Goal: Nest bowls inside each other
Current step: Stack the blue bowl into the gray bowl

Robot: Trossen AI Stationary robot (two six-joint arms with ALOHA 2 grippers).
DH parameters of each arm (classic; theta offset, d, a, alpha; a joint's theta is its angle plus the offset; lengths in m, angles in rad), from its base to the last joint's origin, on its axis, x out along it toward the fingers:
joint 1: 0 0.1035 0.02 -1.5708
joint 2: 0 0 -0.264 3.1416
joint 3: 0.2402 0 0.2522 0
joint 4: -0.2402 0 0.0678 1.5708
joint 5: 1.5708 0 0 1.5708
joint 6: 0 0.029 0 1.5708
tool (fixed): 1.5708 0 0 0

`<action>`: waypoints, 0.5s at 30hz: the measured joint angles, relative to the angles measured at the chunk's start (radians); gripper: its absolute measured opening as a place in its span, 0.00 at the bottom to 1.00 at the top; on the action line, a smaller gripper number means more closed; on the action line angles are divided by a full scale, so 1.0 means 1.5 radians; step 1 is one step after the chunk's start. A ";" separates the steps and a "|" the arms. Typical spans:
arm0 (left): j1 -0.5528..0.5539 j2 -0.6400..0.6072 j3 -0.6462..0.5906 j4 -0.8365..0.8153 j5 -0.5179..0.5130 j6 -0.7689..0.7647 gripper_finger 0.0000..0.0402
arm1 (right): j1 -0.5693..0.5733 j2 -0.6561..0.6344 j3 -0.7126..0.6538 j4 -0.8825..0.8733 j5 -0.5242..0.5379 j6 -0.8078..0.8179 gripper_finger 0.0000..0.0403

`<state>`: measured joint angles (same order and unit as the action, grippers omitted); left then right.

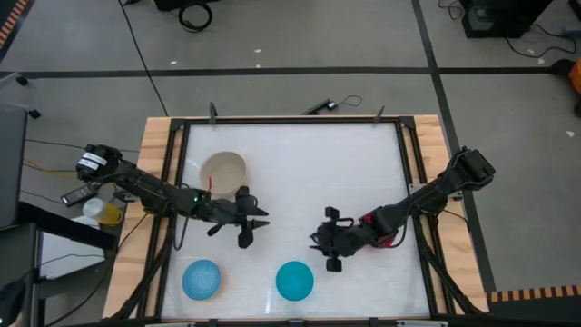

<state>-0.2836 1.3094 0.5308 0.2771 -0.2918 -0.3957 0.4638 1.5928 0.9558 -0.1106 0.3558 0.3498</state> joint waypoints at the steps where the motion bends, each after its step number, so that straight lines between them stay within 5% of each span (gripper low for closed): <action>1: 0.017 0.000 0.000 0.001 0.013 0.012 0.35 | -0.005 0.000 0.000 0.025 0.013 -0.052 0.36; 6: 0.124 0.000 0.000 -0.003 0.080 0.109 0.35 | -0.053 0.000 0.000 0.117 0.167 -0.144 0.36; 8: 0.168 0.000 0.000 -0.005 0.086 0.157 0.35 | -0.097 0.000 0.000 0.123 0.177 -0.167 0.36; 15: 0.228 -0.088 0.001 0.028 0.086 0.214 0.35 | -0.280 0.000 0.010 0.092 -0.071 -0.046 0.36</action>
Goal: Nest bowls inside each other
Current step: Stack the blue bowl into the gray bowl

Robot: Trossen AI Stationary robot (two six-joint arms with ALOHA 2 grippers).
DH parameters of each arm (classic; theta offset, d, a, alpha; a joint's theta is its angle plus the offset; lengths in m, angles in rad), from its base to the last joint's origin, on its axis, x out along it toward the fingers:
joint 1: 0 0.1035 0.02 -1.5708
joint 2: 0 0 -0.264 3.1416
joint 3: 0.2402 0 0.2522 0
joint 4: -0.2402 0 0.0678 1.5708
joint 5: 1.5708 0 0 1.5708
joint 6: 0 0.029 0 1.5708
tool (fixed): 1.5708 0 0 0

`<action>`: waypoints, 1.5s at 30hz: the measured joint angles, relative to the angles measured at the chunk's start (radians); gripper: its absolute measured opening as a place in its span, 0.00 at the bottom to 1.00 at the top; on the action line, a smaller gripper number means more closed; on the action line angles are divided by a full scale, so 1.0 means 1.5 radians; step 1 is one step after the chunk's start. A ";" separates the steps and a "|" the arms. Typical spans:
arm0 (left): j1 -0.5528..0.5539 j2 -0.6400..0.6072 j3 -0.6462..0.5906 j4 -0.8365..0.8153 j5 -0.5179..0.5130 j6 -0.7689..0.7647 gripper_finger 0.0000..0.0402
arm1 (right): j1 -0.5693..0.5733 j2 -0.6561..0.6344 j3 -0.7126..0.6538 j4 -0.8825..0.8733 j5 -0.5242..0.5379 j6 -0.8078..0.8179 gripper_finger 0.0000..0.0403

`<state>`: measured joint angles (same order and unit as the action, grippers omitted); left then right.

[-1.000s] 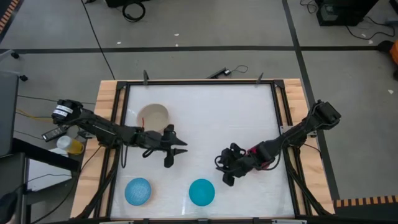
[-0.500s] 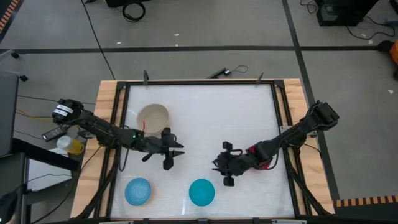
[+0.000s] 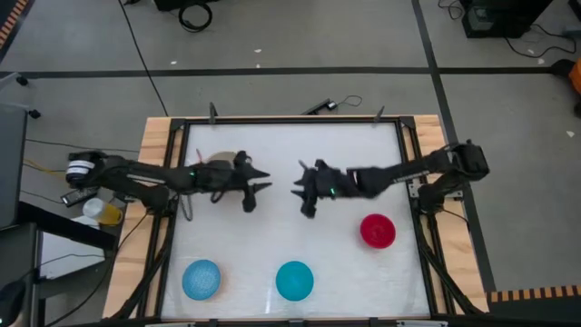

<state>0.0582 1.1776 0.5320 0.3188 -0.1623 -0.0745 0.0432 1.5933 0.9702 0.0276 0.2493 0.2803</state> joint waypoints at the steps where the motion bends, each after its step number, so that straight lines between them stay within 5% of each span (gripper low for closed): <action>1: -0.001 -0.035 -0.001 -0.026 0.000 -0.015 0.35 | -0.015 0.000 0.012 -0.023 -0.026 0.033 0.36; 4: -0.007 -0.152 -0.001 -0.125 0.002 -0.093 0.35 | -0.027 0.000 0.069 -0.095 -0.054 0.091 0.36; 10: -0.049 -0.296 0.000 -0.305 0.021 -0.169 0.35 | 0.003 0.006 0.200 -0.367 0.000 0.220 0.36; 20: -0.123 -0.271 -0.001 -0.376 0.045 -0.205 0.35 | 0.042 0.003 0.283 -0.838 -0.006 0.615 0.36; 26: -0.084 -0.211 -0.001 -0.375 -0.005 -0.344 0.35 | 0.067 -0.002 0.268 -1.051 -0.126 0.640 0.36; 32: -0.034 -0.143 -0.001 -0.353 0.025 -0.397 0.35 | 0.105 -0.045 0.202 -0.992 -0.165 0.625 0.35; 38: -0.030 -0.119 -0.001 -0.340 0.151 -0.364 0.35 | 0.111 -0.087 0.119 -0.590 -0.234 0.551 0.34; 41: -0.039 -0.127 -0.001 -0.373 0.190 -0.391 0.35 | 0.087 -0.042 0.112 -0.491 -0.276 0.582 0.34; 45: -0.056 -0.141 -0.001 -0.417 0.202 -0.435 0.35 | 0.097 0.052 0.149 -0.452 -0.340 0.493 0.34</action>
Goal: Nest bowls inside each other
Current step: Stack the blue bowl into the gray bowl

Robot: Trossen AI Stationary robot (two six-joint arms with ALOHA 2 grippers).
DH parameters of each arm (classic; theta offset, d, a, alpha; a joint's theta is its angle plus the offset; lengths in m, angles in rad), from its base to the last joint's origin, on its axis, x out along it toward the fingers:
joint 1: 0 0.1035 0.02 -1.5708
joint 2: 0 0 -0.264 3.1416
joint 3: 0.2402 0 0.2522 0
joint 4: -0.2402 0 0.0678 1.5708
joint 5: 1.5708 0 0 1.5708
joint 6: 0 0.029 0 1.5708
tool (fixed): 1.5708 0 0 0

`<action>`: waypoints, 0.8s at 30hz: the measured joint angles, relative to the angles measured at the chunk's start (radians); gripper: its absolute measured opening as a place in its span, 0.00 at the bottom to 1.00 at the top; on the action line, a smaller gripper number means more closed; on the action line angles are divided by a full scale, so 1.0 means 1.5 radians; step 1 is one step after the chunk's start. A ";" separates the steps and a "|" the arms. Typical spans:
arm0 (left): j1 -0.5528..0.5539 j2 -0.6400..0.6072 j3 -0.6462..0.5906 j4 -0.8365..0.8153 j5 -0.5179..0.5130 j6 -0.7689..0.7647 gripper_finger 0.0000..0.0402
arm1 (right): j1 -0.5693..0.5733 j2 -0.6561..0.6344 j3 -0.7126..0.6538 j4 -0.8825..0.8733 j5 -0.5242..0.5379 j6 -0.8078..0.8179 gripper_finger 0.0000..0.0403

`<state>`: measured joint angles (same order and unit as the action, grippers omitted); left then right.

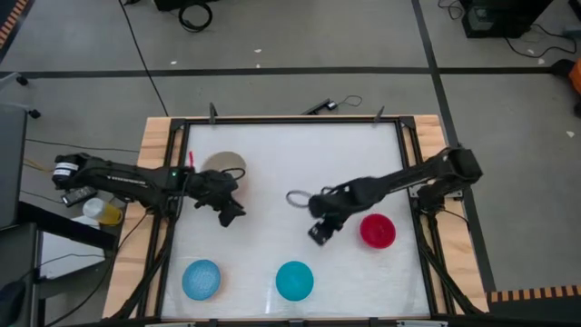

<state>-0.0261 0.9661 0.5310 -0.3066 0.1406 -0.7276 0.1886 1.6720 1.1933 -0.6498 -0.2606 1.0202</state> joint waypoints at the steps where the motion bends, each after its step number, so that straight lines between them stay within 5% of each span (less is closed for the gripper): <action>1: -0.005 -0.004 0.000 -0.011 0.000 -0.009 0.35 | 0.008 0.015 0.018 0.013 -0.002 -0.028 0.34; 12: -0.023 -0.073 0.000 -0.094 0.001 -0.113 0.35 | 0.036 0.175 0.126 0.060 0.018 -0.267 0.34; 18: -0.023 -0.132 0.000 -0.109 0.003 -0.126 0.35 | 0.048 0.215 0.136 0.147 -0.017 -0.276 0.34; 24: -0.023 -0.184 0.000 -0.167 0.004 -0.114 0.35 | 0.072 0.209 0.136 0.188 0.033 -0.268 0.34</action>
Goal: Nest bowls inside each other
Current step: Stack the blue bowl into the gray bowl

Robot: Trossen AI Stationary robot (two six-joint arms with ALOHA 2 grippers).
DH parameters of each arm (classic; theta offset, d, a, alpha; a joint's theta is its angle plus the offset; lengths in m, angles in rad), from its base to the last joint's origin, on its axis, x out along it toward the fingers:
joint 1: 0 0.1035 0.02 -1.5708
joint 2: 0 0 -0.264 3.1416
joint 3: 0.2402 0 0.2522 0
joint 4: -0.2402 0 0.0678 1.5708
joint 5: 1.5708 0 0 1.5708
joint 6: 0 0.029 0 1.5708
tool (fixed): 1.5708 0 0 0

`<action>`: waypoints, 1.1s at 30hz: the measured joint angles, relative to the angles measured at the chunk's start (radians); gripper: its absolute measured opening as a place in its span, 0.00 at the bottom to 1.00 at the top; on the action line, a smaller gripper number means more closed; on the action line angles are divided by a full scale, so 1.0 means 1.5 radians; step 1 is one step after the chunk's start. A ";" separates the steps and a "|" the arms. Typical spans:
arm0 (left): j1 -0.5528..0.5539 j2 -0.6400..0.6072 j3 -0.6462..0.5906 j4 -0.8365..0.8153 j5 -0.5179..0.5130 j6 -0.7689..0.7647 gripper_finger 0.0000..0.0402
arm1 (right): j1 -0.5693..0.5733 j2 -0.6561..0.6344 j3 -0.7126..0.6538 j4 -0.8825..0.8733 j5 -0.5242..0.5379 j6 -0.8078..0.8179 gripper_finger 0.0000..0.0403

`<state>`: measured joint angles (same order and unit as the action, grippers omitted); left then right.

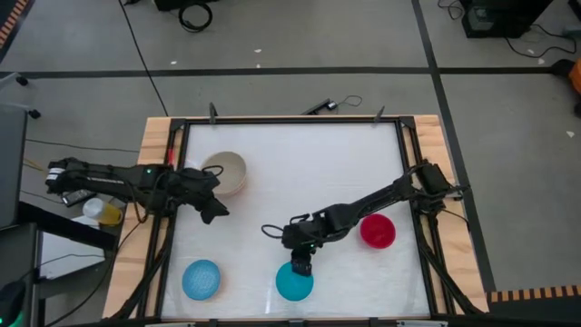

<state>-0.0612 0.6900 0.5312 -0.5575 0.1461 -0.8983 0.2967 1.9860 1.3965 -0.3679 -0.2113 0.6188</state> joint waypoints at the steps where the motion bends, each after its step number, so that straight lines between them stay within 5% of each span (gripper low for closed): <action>1: 0.000 -0.006 0.000 -0.007 0.000 0.007 0.35 | 0.003 0.001 0.000 -0.003 0.004 0.001 0.34; 10: 0.002 -0.011 0.000 -0.059 -0.039 0.046 0.35 | 0.034 0.038 -0.001 -0.033 0.005 -0.031 0.33; 15: 0.002 -0.011 0.000 -0.066 -0.049 0.065 0.35 | 0.018 0.029 0.005 -0.037 0.042 -0.034 0.14; 17: 0.006 -0.014 0.000 -0.066 -0.049 0.061 0.35 | -0.001 0.026 0.011 -0.039 0.040 -0.049 0.04; 23: 0.046 -0.033 0.070 -0.141 -0.079 0.055 0.35 | -0.082 0.026 0.066 -0.036 0.064 -0.068 0.02; 33: 0.092 -0.038 0.268 -0.321 -0.263 0.120 0.35 | -0.266 0.037 0.135 0.186 0.181 -0.044 0.01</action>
<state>0.0764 0.6330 0.9328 -1.0393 -0.2479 -0.7184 -0.1018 2.0409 1.5995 -0.0895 0.0595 0.5535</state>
